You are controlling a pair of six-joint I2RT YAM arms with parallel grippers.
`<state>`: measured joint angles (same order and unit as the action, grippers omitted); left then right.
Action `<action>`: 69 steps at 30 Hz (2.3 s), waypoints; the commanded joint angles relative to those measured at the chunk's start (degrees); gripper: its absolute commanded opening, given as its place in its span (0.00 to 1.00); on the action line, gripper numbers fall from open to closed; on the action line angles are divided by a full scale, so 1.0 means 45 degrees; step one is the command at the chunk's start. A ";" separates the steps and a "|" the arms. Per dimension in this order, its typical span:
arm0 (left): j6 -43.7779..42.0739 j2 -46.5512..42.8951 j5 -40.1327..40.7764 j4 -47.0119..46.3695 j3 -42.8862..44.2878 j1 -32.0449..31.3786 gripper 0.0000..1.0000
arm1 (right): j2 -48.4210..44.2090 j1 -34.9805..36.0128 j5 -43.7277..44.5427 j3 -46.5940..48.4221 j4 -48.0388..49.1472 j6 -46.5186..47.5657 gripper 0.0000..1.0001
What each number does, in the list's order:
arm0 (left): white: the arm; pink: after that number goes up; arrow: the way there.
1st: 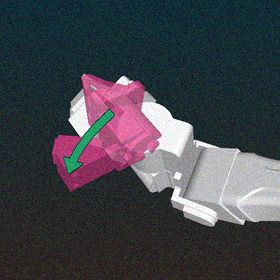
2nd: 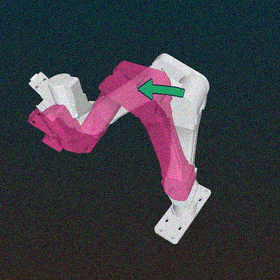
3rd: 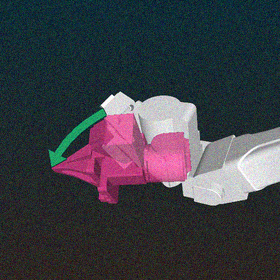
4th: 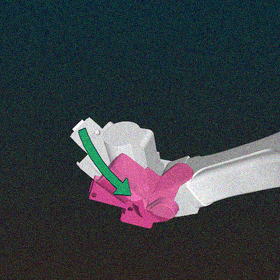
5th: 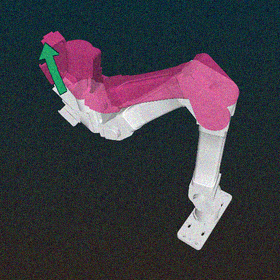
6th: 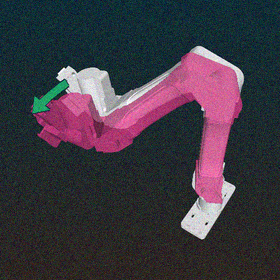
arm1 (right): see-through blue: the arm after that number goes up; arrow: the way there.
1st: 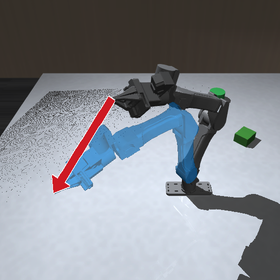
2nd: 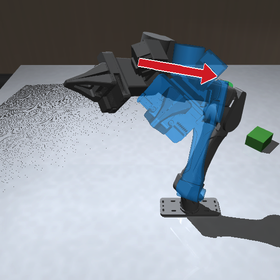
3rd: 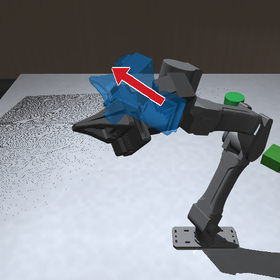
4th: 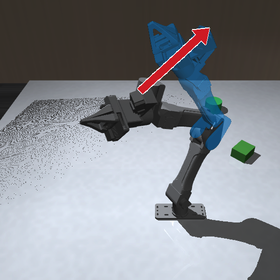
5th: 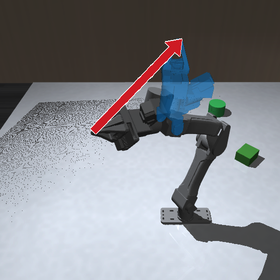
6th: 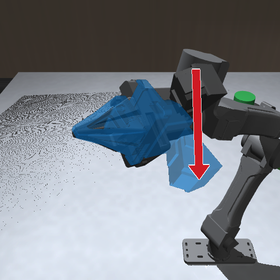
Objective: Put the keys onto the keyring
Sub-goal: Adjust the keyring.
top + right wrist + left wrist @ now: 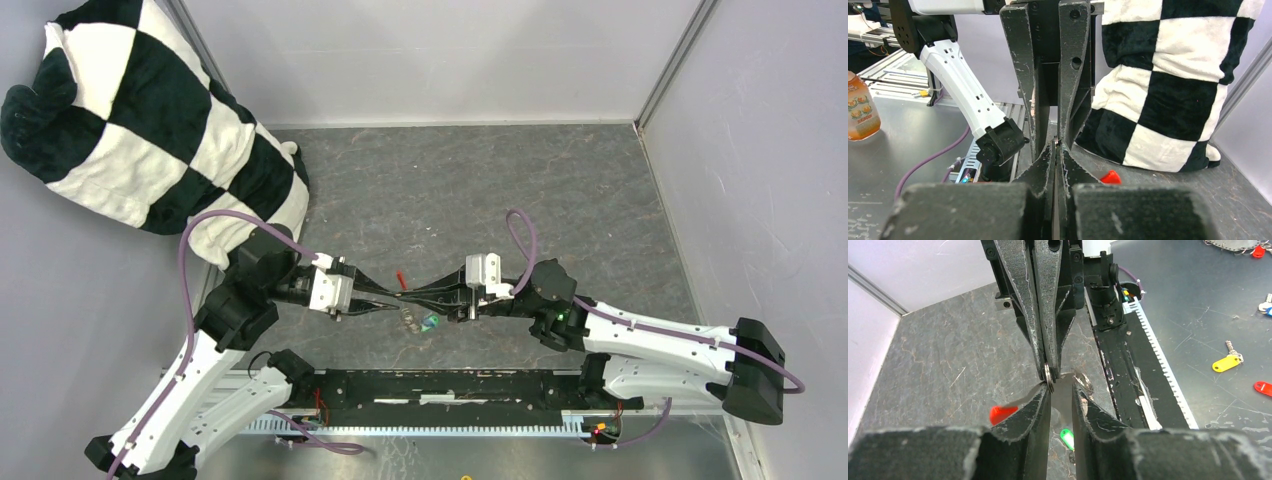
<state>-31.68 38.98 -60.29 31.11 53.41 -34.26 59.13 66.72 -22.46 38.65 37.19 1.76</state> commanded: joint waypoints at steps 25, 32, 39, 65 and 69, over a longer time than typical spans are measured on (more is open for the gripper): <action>-0.1162 -0.0329 0.0751 0.0452 0.0183 -0.0043 0.02 | -0.0767 -0.0040 -0.0064 0.1553 -0.3682 0.1400 0.40; -0.3583 0.0044 0.0845 0.1726 0.0666 -0.0054 0.02 | -0.0078 -0.0050 0.0055 0.4290 -0.8918 0.3405 0.57; -0.4593 0.0521 0.1064 0.2425 0.1139 -0.0061 0.02 | 0.0844 -0.0041 -0.0135 0.5876 -1.1157 0.4506 0.51; -0.4583 0.0805 0.1601 0.2422 0.1220 -0.0178 0.02 | 0.2091 0.0054 -0.0059 0.6631 -1.0730 0.4298 0.24; -0.4401 0.0810 0.1484 0.2427 0.1360 -0.0179 0.02 | 0.1970 0.0048 0.0483 0.6405 -1.0610 0.4307 0.01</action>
<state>-50.50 42.76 -52.38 43.38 56.47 -34.70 68.38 66.65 -22.90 65.89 -13.87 21.85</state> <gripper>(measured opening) 0.042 0.110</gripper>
